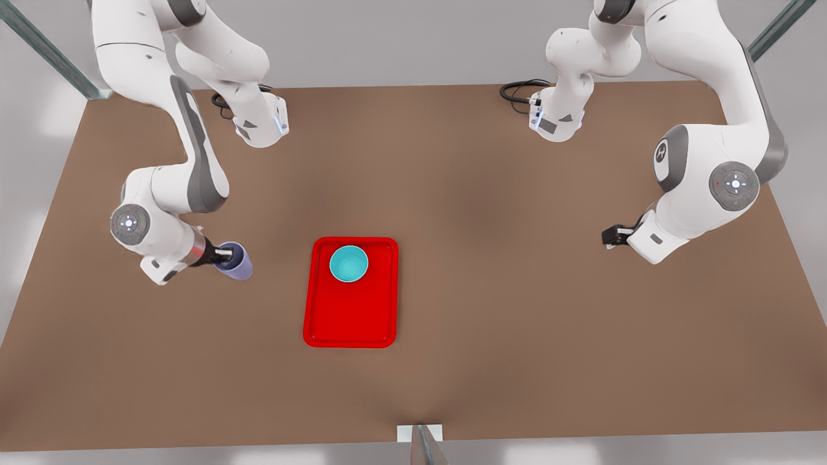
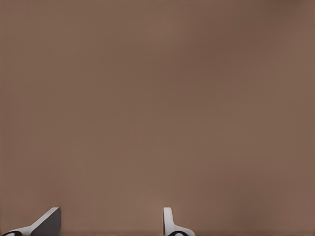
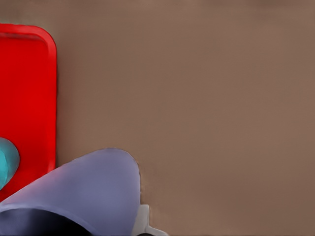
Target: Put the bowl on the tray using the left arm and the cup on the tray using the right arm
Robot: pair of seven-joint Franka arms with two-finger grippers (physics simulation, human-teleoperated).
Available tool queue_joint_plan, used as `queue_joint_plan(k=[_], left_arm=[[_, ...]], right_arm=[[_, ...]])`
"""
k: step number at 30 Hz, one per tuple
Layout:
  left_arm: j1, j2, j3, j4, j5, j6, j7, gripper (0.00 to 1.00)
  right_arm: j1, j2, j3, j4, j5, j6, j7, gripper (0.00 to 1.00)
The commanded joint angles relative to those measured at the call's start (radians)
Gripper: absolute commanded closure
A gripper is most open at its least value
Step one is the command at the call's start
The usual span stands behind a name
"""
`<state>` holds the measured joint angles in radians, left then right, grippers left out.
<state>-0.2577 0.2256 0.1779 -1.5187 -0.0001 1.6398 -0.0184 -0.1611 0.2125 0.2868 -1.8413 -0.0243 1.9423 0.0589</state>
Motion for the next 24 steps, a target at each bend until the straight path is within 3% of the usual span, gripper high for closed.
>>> queue_joint_plan(k=[1, 4, 7, 10, 24], left_arm=[[0.0, 0.0, 0.0, 0.0, 0.0, 0.0, 0.0, 0.0], [0.0, 0.0, 0.0, -0.002, 0.0, 0.0, 0.0, 0.0], [0.0, 0.0, 0.0, -0.002, 0.0, 0.0, 0.0, 0.0], [0.0, 0.0, 0.0, -0.002, 0.0, 0.0, 0.0, 0.0], [0.0, 0.0, 0.0, -0.003, 0.0, -0.005, 0.0, 0.0]], right_arm=[[0.012, 0.007, 0.0, 0.027, -0.002, -0.013, 0.005, 0.79], [0.089, 0.099, 0.0, 0.208, 0.001, -0.071, 0.007, 0.79], [0.178, 0.162, -0.009, 0.28, -0.002, -0.079, 0.065, 0.79], [0.328, 0.223, -0.106, 0.362, 0.0, -0.095, 0.082, 0.79], [0.489, 0.472, -0.144, 0.636, -0.002, -0.08, 0.081, 0.79]])
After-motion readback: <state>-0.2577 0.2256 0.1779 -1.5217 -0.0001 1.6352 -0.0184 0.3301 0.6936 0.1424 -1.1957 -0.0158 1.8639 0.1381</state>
